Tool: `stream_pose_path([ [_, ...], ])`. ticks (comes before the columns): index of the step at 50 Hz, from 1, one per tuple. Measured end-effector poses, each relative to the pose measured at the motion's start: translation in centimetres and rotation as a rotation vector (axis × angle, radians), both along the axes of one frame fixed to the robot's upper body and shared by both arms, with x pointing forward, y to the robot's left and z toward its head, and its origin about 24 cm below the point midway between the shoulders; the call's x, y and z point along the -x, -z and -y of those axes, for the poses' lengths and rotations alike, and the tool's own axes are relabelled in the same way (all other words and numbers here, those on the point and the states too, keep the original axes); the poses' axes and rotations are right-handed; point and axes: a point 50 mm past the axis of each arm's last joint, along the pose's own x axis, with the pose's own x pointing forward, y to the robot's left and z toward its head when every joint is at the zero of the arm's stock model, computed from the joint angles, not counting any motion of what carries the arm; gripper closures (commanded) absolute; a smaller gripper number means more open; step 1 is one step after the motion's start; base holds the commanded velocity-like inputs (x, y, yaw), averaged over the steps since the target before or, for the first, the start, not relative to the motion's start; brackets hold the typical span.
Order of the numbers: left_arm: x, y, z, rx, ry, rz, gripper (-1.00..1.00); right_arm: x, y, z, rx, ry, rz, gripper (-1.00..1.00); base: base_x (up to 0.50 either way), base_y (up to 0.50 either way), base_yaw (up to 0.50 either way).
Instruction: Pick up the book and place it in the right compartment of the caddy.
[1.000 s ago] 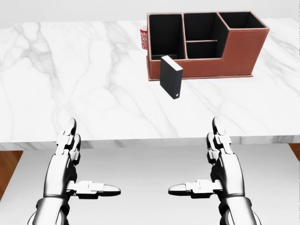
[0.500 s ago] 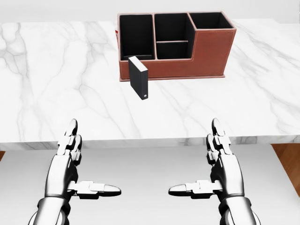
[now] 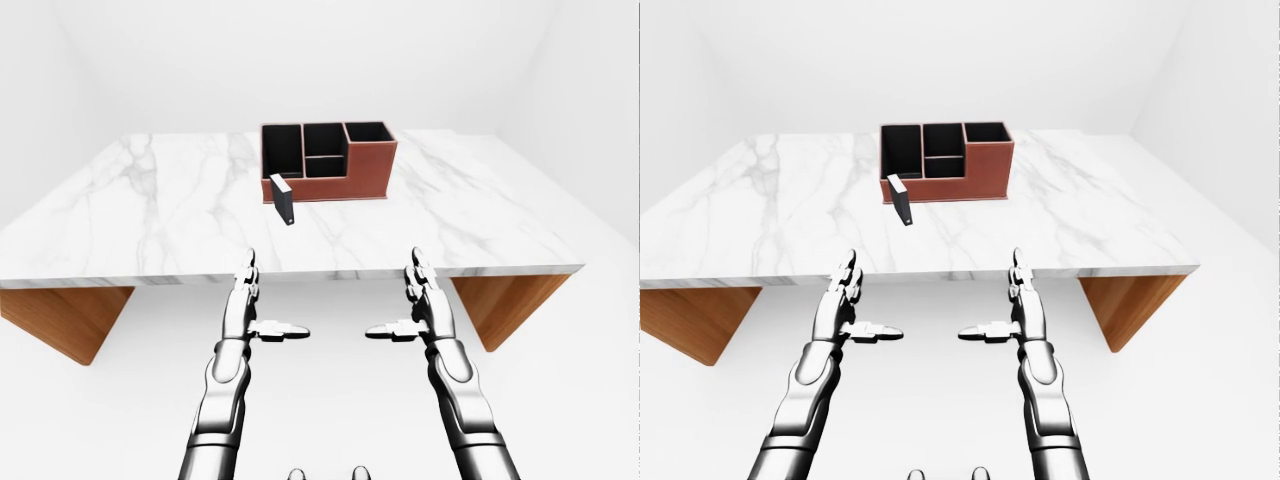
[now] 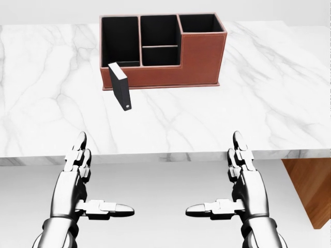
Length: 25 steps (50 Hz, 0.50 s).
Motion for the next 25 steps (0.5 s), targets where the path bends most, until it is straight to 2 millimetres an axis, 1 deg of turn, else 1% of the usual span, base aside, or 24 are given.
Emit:
stream_pose_path([
  [22, -0.07, 0.16, -0.08, 0.002, -0.004, -0.008, -1.00, 0.07, 0.05, -0.45, 0.034, -0.024, -0.002, -1.00, 0.00, -0.01, 0.00],
  [25, -0.03, 0.23, -0.12, 0.002, -0.006, -0.010, -1.00, 0.11, 0.14, -0.48, 0.040, -0.024, -0.006, -1.00, 0.29, 0.00, 0.00],
])
